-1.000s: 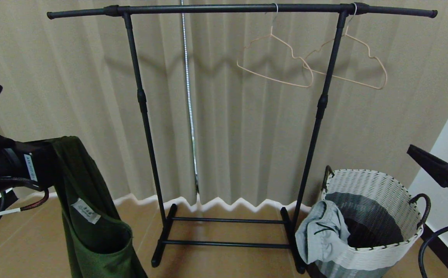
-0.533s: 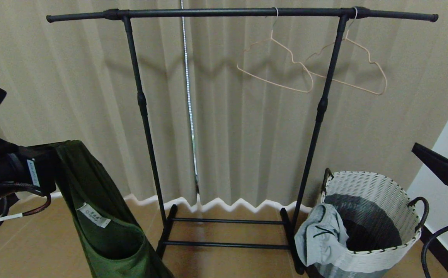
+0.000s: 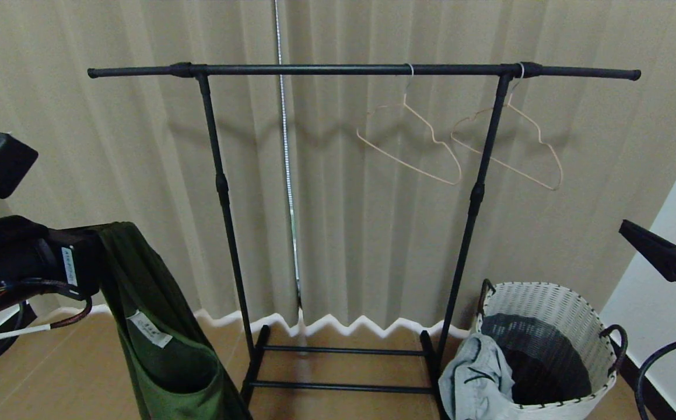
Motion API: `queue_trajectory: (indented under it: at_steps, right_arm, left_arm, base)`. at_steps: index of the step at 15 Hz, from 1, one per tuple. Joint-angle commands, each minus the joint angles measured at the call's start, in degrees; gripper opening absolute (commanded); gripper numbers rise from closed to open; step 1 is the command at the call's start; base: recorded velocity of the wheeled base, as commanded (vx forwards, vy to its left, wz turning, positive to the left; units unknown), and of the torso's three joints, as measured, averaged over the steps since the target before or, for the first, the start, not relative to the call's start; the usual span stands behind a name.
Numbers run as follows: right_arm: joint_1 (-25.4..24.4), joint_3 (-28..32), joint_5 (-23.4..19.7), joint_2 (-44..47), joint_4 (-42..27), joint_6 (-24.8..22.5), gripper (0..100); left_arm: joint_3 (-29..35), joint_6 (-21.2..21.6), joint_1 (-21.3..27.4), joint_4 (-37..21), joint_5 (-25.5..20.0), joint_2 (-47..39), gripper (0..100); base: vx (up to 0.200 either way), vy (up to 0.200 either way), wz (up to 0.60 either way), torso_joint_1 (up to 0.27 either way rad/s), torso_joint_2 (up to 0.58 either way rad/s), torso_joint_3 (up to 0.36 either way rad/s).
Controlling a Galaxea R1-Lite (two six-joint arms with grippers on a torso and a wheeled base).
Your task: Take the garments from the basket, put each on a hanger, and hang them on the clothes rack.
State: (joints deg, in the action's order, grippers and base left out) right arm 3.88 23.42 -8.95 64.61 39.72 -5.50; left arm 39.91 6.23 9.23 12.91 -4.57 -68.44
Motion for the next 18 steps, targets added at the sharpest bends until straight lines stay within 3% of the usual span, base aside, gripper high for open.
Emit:
queue_trajectory:
  at_steps: [1,7,9,11,18]
  right_arm:
    - [-0.01,-0.13,-0.02,-0.01,0.01,-0.04,100]
    - [-0.01,-1.45,-0.1,-0.1,0.1,-0.13,100]
    - [-0.01,-2.41,-0.1,-0.45,0.1,-2.06,100]
    - [-0.01,-3.12,-0.02,-0.71,0.01,-2.85,100]
    - [1.4,-2.85,-0.02,-1.24,-0.61,-2.94,100]
  left_arm:
    - [-0.1,0.01,0.0,0.01,0.0,-0.12,0]
    - [-0.8,0.01,0.0,0.63,0.0,0.32,0]
    - [-2.91,0.01,0.0,4.93,0.0,0.06,0]
    - [-4.32,-0.08,-0.18,8.01,0.0,-0.03,0]
    - [-6.69,0.01,-0.09,9.15,0.0,2.34,0]
  base:
    - [0.0,0.0,0.0,0.183,-0.47,-0.271]
    - [0.0,0.0,0.0,0.213,-0.48,-0.282]
    - [0.0,0.0,0.0,0.171,-0.38,-0.217]
    - [0.0,0.0,0.0,0.056,-0.13,-0.068]
    - [0.0,0.0,0.0,0.0,0.0,0.0]
